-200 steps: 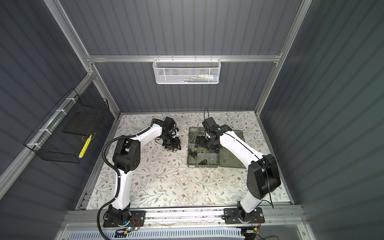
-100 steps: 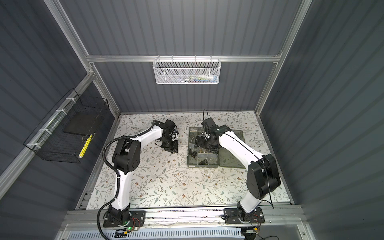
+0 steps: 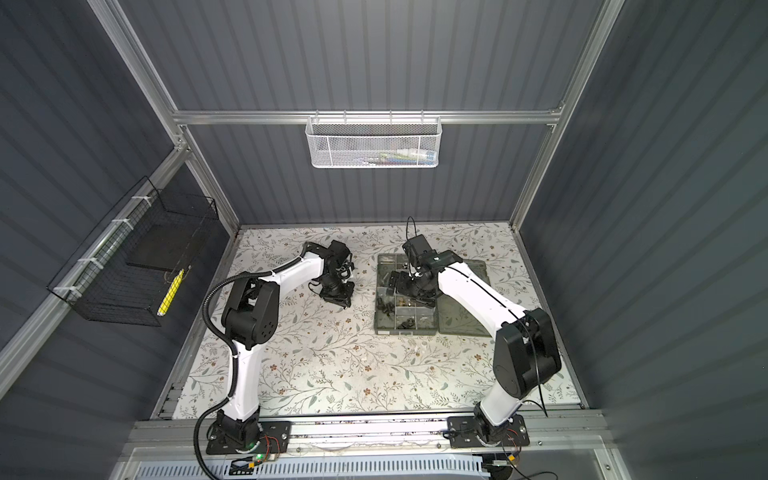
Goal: Sort the screws and nuts into containers
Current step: 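Lower the left gripper onto a silver wing nut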
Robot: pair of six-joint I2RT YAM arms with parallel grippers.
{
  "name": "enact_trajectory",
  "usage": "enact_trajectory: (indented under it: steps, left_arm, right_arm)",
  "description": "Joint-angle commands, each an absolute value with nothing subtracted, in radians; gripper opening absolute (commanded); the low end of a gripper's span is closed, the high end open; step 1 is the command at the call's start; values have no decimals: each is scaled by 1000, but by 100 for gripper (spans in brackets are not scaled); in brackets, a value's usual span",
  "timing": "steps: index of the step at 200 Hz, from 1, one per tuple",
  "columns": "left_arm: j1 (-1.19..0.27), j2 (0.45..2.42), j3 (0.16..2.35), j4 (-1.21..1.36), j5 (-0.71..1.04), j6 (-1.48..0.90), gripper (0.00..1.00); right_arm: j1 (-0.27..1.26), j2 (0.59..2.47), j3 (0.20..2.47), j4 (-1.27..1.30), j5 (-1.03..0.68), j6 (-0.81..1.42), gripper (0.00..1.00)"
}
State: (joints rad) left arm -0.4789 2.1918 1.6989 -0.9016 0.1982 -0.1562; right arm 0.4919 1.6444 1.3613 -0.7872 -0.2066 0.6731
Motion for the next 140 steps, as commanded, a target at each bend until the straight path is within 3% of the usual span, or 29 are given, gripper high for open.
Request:
enact_trajectory:
  steps: [1,50,140]
  left_arm:
    - [-482,2228,1695,-895,191,-191,16]
    - [-482,2216,1733,-885,239,-224,8]
    - [-486,2156,1910,-855,367,-369,8]
  right_arm:
    - [496,1637,1347,-790,-209,680,99]
    - [496,1622,1352,-800,-199,674,99]
    - [467,1614,1422,-833,-209,672,99]
